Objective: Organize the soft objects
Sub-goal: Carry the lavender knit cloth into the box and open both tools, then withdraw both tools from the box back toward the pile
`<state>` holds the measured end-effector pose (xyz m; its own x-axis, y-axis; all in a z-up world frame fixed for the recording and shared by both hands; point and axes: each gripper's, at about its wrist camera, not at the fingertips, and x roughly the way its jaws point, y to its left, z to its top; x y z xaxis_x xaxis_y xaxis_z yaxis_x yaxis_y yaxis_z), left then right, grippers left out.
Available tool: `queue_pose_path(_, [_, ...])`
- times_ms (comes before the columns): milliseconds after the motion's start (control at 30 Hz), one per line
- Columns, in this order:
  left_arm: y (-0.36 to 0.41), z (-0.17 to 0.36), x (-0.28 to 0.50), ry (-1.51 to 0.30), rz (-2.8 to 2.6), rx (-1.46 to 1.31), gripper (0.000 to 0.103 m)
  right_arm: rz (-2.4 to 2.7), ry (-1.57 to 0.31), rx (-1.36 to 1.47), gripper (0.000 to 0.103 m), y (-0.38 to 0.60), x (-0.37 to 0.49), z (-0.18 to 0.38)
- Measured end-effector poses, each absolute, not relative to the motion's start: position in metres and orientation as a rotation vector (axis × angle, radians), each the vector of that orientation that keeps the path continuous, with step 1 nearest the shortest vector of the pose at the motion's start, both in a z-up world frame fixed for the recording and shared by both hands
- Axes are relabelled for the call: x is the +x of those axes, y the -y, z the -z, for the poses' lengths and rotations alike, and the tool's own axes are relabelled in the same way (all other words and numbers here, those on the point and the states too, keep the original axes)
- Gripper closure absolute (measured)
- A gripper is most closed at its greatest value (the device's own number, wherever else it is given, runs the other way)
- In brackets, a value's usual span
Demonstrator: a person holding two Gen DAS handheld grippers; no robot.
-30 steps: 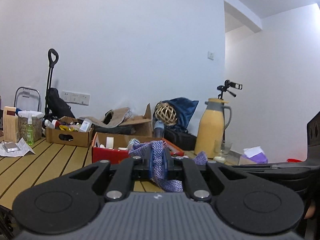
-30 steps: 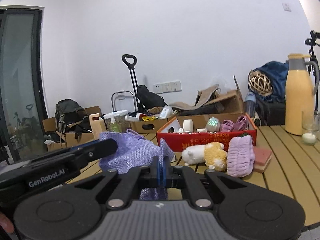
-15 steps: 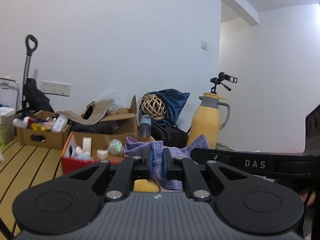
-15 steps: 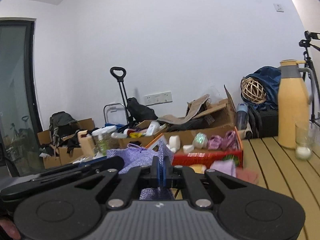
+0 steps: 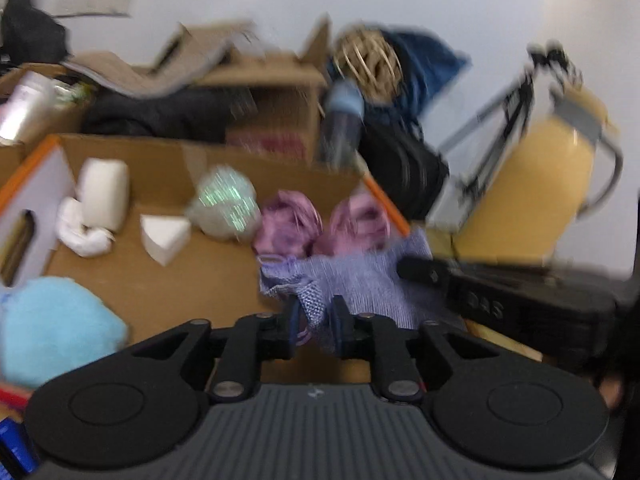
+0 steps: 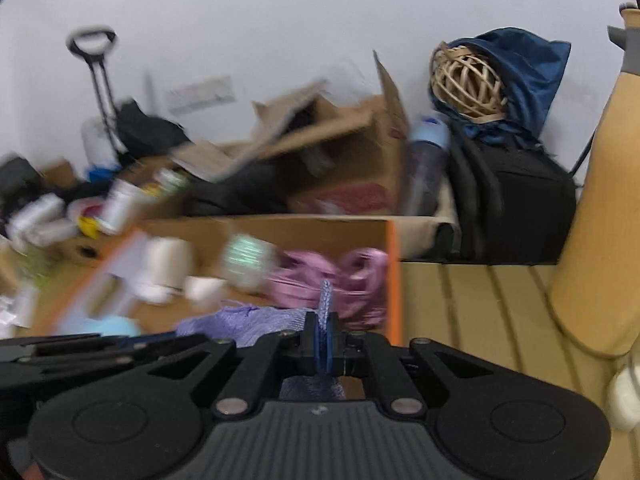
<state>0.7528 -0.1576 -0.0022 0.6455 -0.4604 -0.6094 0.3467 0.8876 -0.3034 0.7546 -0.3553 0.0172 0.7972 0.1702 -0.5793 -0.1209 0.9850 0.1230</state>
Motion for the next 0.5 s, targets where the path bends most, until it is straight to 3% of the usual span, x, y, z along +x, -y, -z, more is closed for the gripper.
queue_pose_path(67, [0.156,0.004,0.751,-0.734,0.496,-0.161,0.062,-0.144,-0.662,0.004,0.089,0.351,0.764,-0.004])
queue_pose_path(200, [0.144,-0.012,0.734,-0.674,0.518,-0.155,0.057,-0.171,-0.628,-0.074,0.082,0.345,0.754,0.007])
queue_pose_path(267, [0.138,-0.028,0.721,-0.617,0.522,-0.122,0.041,-0.169,-0.602,-0.061,0.075,0.348,0.745,0.003])
queue_pose_path(367, [0.128,-0.061,0.699,-0.52,0.495,-0.037,0.036,-0.174,-0.544,-0.052,0.074,0.353,0.725,-0.02])
queue_pose_path(500, [0.094,-0.1,0.652,-0.417,0.406,0.013,0.027,-0.196,-0.452,-0.054,0.061,0.356,0.676,-0.061])
